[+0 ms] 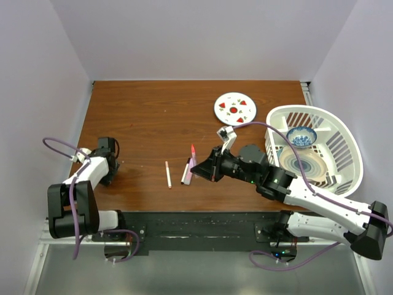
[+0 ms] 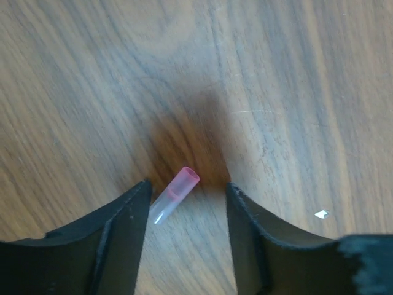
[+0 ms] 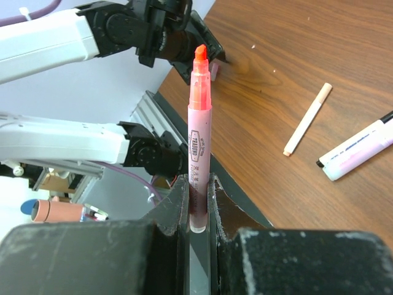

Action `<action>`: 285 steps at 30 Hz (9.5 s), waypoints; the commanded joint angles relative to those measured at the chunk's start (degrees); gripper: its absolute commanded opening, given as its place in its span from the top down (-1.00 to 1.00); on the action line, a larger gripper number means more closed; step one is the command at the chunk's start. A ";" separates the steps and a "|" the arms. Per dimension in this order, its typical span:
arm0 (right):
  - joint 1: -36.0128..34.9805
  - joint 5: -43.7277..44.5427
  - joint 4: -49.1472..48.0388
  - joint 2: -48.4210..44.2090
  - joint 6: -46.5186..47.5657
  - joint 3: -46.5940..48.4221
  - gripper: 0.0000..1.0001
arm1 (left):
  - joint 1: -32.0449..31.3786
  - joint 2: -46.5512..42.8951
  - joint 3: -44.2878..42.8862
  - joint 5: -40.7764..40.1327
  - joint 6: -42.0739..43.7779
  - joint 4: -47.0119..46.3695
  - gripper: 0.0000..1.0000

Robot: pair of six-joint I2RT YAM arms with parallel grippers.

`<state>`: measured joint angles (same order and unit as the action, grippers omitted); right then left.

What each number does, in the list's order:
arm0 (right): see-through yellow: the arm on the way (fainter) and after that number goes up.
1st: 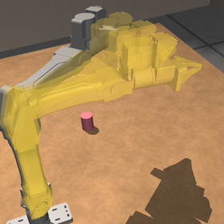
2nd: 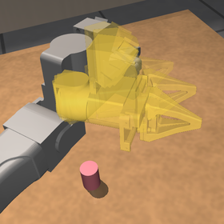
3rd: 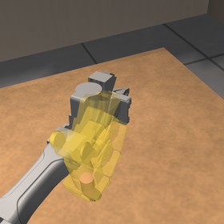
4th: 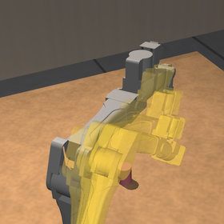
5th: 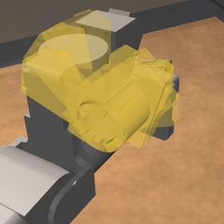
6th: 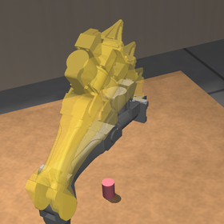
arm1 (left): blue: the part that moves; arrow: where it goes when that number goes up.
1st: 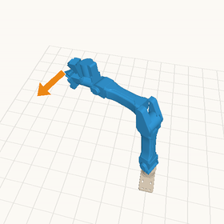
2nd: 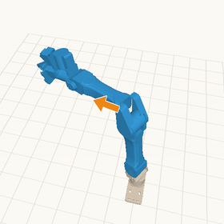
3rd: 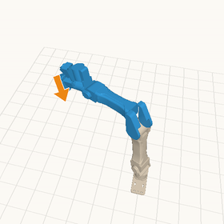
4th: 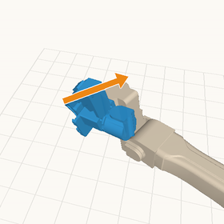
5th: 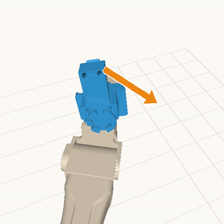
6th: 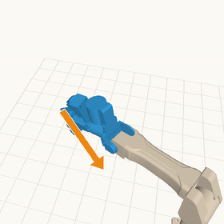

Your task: Insert the pens into the pen caps

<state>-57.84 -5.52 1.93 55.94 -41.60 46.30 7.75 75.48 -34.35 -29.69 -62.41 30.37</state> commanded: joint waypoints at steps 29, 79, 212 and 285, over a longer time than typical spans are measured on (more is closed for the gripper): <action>-0.16 9.90 14.32 -25.96 7.06 2.56 1.00 | -30.23 1.44 -17.61 45.25 109.97 0.71 1.00; -0.25 17.82 25.05 -32.56 9.26 5.29 1.00 | -35.88 -1.76 -36.55 -3.14 48.98 3.80 -1.00; -0.25 -5.20 -11.60 -14.72 -2.52 -18.62 1.00 | -47.65 -23.80 -0.98 57.55 7.83 -55.59 1.00; -0.16 2.09 -2.11 -16.49 8.81 -8.61 1.00 | -52.22 -22.58 1.83 68.27 10.21 -47.77 1.00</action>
<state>-58.63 -9.74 1.58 39.59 -38.09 31.40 -43.16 53.01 -33.85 30.57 -53.21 -18.85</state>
